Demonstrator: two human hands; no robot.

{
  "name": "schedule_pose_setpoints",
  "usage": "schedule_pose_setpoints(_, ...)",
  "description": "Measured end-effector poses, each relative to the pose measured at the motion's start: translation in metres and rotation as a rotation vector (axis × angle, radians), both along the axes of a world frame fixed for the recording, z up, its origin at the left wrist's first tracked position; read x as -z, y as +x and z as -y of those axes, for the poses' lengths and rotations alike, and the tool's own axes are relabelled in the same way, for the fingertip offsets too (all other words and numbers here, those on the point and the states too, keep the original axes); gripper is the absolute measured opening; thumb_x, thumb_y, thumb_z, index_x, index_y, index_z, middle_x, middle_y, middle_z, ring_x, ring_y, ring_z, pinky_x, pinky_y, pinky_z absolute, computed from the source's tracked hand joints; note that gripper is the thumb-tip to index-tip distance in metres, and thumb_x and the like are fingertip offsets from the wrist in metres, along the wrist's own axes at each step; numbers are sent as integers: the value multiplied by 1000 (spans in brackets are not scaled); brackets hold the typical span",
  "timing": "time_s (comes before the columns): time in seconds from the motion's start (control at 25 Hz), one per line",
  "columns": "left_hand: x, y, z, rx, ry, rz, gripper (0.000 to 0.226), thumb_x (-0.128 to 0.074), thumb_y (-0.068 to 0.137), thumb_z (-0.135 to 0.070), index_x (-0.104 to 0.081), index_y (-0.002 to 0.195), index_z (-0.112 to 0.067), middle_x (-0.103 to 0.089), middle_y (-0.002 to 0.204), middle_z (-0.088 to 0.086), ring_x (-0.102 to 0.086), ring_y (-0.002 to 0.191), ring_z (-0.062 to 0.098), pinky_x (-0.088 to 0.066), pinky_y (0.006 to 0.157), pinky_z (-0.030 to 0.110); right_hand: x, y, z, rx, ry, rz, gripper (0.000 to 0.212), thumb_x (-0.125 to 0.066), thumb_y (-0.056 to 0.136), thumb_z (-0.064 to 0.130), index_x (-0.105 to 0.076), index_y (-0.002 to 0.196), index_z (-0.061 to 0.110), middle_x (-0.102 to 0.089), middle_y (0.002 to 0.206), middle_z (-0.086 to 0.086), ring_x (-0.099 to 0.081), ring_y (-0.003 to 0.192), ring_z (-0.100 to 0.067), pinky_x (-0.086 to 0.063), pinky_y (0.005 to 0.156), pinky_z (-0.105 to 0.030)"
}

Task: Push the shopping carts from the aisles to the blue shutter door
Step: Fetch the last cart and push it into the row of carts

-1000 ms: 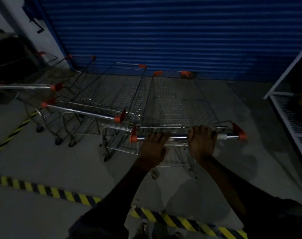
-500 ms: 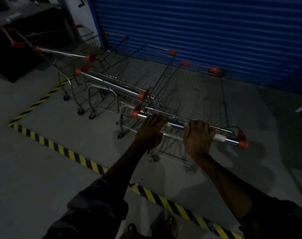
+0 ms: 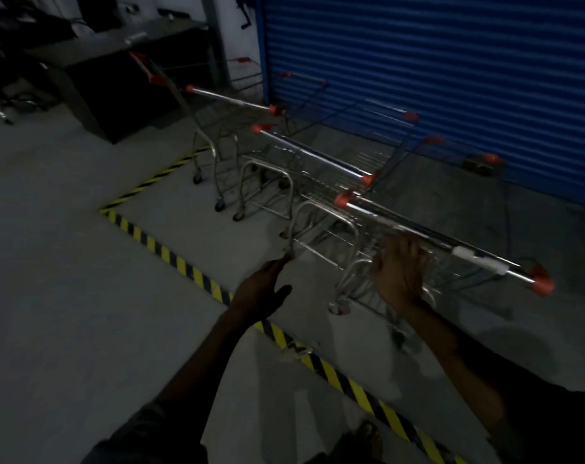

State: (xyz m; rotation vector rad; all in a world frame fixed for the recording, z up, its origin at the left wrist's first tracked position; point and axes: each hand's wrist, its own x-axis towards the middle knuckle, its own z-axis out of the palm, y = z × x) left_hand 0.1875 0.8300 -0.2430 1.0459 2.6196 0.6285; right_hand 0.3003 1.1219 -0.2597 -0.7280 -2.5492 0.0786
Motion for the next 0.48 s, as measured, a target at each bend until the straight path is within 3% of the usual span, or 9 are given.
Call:
schedule_pose_setpoints(0.16,-15,3,100,-225,81,-23,60,-54,105,-39,-30,159,-26,-43,155,4,-60,116,29,-52,90,44,9,-37,138,-321,-174,24,49,-74,86,24,-56,130,15,-56,132,-15,-46,123,-38,-42,97,-54)
schedule_pose_setpoints(0.32,-25,3,183,-368,85,-115,55,-57,105,-35,-38,155,-23,-49,151,5,-59,121,29,-50,94,50,5,-75,246,-537,-341,88,39,-63,99,31,-53,135,19,-50,141,-8,-41,131,-33,-39,102,-53)
schedule_pose_setpoints(0.48,-28,1,237,-521,98,-145,52,-59,103,-35,-44,151,-20,-54,145,6,-60,118,30,-52,92,48,-4,-105,308,-690,-348,77,34,-60,102,32,-55,133,19,-53,138,-6,-45,125,-32,-44,99,-50)
